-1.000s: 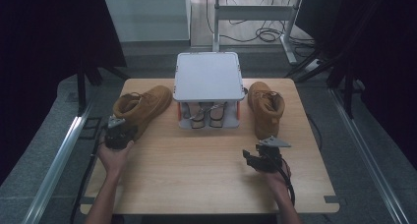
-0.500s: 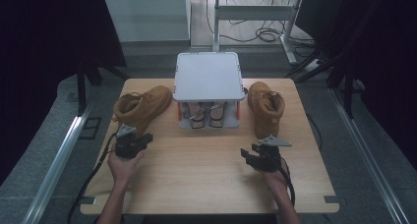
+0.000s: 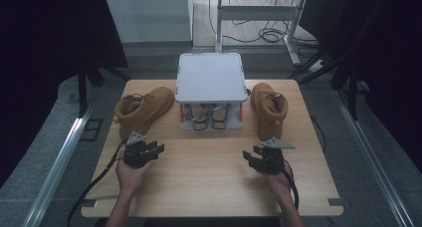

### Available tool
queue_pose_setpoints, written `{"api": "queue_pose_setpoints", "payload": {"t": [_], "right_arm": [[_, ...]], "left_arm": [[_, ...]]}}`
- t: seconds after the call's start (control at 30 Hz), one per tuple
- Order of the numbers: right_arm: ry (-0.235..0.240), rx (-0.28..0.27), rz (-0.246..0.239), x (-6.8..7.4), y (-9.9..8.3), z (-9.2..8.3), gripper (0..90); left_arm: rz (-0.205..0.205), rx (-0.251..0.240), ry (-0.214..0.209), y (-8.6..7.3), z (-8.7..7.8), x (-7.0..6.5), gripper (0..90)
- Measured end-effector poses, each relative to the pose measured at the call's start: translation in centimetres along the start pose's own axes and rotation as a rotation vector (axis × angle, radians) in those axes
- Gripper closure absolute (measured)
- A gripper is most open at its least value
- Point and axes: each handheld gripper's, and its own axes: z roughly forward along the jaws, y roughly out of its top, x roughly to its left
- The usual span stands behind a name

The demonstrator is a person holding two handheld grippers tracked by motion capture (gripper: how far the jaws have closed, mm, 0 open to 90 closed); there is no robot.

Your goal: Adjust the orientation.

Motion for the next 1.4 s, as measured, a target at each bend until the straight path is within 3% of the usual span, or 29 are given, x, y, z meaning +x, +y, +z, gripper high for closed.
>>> {"api": "queue_pose_setpoints", "payload": {"t": [0.13, 0.3, 0.33, 0.5, 0.6, 0.8, 0.93, 1.13, 1.17, 1.27, 1.4], "right_arm": [[-0.005, 0.006, -0.008, 0.0, -0.1, 0.0, 48.3], [-0.009, 0.012, -0.009, -0.1, -0.2, -0.1, 48.0], [-0.011, 0.010, -0.005, -0.2, -0.2, -0.2, 48.0], [-0.019, -0.002, 0.003, -0.3, -0.2, -0.7, 48.0], [-0.017, -0.001, 0.003, -0.3, -0.1, -0.6, 48.1], [-0.019, 0.010, -0.004, -0.2, -0.2, -0.5, 47.8], [-0.020, 0.009, -0.001, -0.2, -0.2, -0.6, 47.7], [-0.016, 0.003, 0.000, -0.2, -0.2, -0.6, 47.6], [-0.014, 0.004, -0.003, -0.1, -0.2, -0.6, 47.6], [-0.016, 0.009, -0.006, -0.2, -0.2, -0.6, 47.5], [-0.019, 0.010, -0.004, -0.3, -0.3, -0.5, 47.5]], "left_arm": [[0.008, 0.025, -0.011, 0.0, 0.2, 0.1, 55.2], [0.042, 0.005, -0.013, 0.6, -0.5, 0.1, 44.8], [0.077, -0.004, 0.008, 1.5, -1.4, 0.2, 42.9], [0.080, -0.055, -0.005, 3.7, -3.7, 0.5, 39.7], [0.105, -0.063, 0.023, 5.1, -4.7, 0.8, 39.1], [0.124, -0.062, 0.033, 7.5, -5.5, 1.9, 37.6], [0.134, -0.063, 0.065, 8.8, -5.4, 2.6, 37.9], [0.123, -0.013, 0.099, 10.7, -3.5, 5.5, 40.8], [0.123, -0.013, 0.099, 10.7, -3.5, 5.5, 42.5], [0.133, 0.026, 0.114, 11.6, -2.3, 6.6, 44.7], [0.154, 0.073, 0.103, 11.9, -1.2, 7.1, 50.2]]}}
